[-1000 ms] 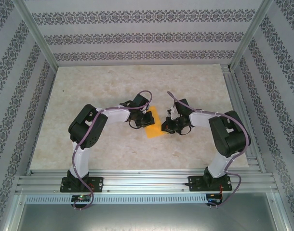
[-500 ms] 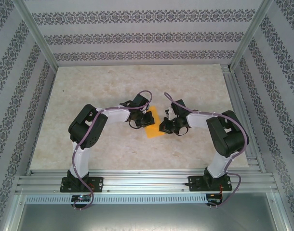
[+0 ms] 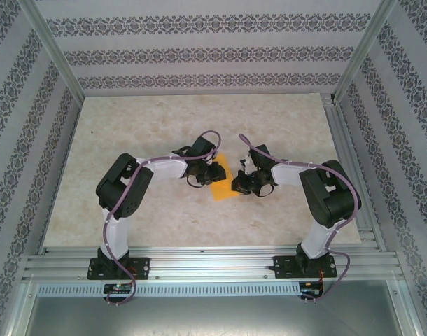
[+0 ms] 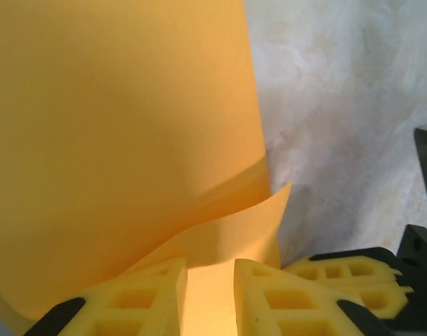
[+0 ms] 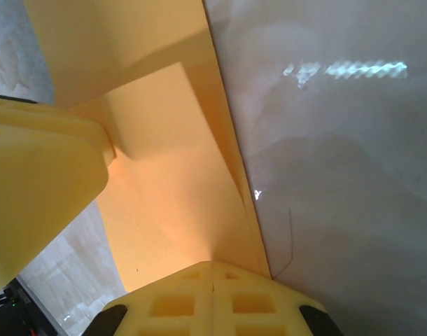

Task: Fold a paper plane with a square sheet of paper (pick it up from the middle)
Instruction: Fold the triangle a second time at the center of the table.

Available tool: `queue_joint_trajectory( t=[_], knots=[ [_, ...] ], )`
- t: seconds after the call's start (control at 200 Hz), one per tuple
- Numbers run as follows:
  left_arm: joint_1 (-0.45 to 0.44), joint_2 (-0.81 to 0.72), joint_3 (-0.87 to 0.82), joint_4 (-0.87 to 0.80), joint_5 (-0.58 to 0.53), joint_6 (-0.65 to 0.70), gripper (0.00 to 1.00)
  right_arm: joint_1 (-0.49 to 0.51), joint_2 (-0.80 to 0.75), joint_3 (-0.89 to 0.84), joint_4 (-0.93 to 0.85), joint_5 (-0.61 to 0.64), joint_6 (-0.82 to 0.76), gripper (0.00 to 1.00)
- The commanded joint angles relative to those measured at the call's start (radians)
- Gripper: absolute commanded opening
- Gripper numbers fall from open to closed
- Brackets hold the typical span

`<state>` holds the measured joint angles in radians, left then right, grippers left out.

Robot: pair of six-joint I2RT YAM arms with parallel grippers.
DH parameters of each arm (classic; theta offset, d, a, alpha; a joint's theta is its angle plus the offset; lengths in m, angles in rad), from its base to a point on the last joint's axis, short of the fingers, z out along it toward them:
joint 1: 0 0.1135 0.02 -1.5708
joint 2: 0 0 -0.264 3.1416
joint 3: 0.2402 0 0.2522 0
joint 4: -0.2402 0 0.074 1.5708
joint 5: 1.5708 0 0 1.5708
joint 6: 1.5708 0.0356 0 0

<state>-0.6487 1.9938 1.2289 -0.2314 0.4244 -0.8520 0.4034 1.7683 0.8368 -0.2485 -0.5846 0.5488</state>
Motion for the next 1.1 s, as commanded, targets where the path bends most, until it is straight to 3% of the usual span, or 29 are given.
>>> queue_joint_trajectory(
  t=[0.0, 0.18, 0.35, 1.094],
  knots=[
    [-0.009, -0.055, -0.046, 0.087, 0.032, -0.05, 0.21, -0.003, 0.059, -0.024, -0.051, 0.096, -0.007, 0.0],
    [-0.036, -0.057, -0.078, 0.167, 0.047, -0.11, 0.1, -0.005, 0.057, -0.025, -0.047, 0.094, -0.002, 0.0],
    [-0.06, -0.035, -0.085, 0.205, 0.036, -0.15, 0.06, -0.008, 0.057, -0.025, -0.046, 0.095, 0.001, 0.0],
    [-0.078, 0.021, -0.169, 0.254, -0.079, -0.191, 0.06, -0.015, 0.06, -0.022, -0.053, 0.1, 0.01, 0.0]
  ],
)
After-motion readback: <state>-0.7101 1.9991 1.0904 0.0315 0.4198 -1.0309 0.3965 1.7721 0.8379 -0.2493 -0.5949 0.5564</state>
